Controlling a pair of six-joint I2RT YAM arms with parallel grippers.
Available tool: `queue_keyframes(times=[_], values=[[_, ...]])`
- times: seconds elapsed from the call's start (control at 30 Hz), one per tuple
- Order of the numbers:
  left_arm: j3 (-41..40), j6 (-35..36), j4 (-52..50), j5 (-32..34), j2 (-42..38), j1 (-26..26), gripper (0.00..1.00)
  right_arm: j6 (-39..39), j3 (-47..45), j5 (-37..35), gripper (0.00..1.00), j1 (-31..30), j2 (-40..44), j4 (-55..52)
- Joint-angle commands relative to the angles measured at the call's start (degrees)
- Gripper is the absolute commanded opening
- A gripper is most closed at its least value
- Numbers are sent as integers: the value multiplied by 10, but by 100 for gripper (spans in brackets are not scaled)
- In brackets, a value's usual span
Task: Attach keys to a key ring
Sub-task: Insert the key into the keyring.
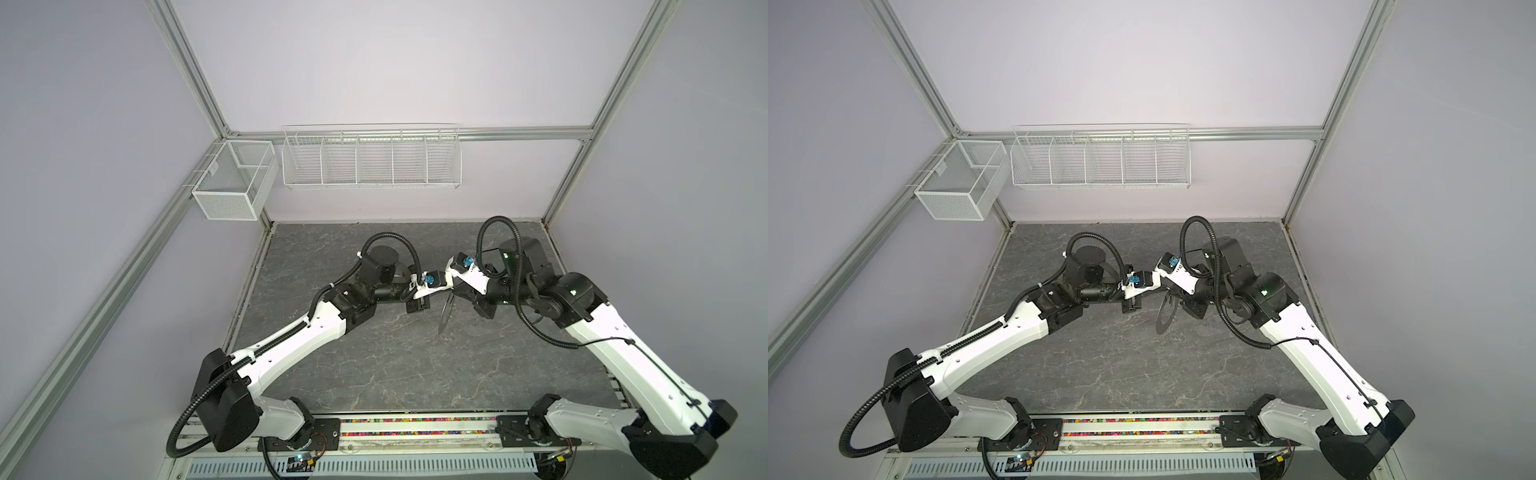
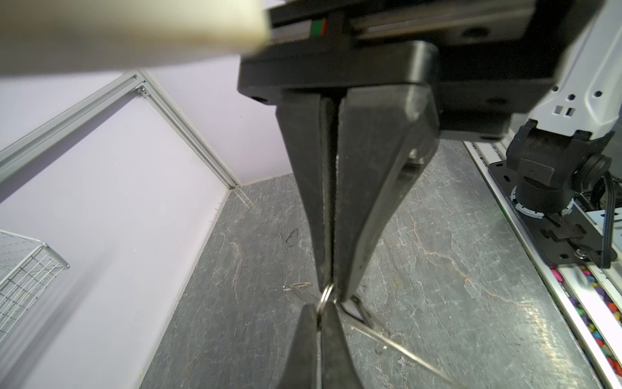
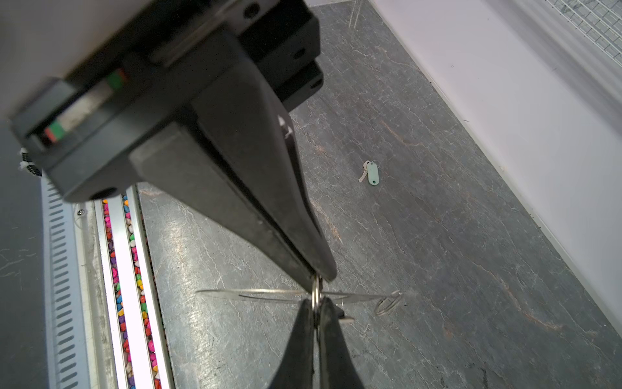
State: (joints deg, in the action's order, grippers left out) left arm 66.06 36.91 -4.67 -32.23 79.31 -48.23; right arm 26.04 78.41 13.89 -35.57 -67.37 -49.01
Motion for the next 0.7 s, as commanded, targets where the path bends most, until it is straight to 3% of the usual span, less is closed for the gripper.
queue_keyframes(times=[0.0, 0.1, 0.27, 0.4, 0.67], values=[[21, -5, 7, -29, 12, -5, 0, 9, -12, 7, 11, -11, 15, 51], [12, -34, 30, -38, 10, 2, 0, -4, -40, -47, 29, -7, 46, 92], [-26, -148, 161, -101, -1, 36, 0, -43, -121, -79, 41, 24, 127, 190], [-37, -209, 227, -122, 1, 47, 0, -83, -147, -75, 41, 33, 140, 207], [-42, -256, 278, -119, 5, 51, 0, -122, -164, -3, 40, 32, 114, 283]])
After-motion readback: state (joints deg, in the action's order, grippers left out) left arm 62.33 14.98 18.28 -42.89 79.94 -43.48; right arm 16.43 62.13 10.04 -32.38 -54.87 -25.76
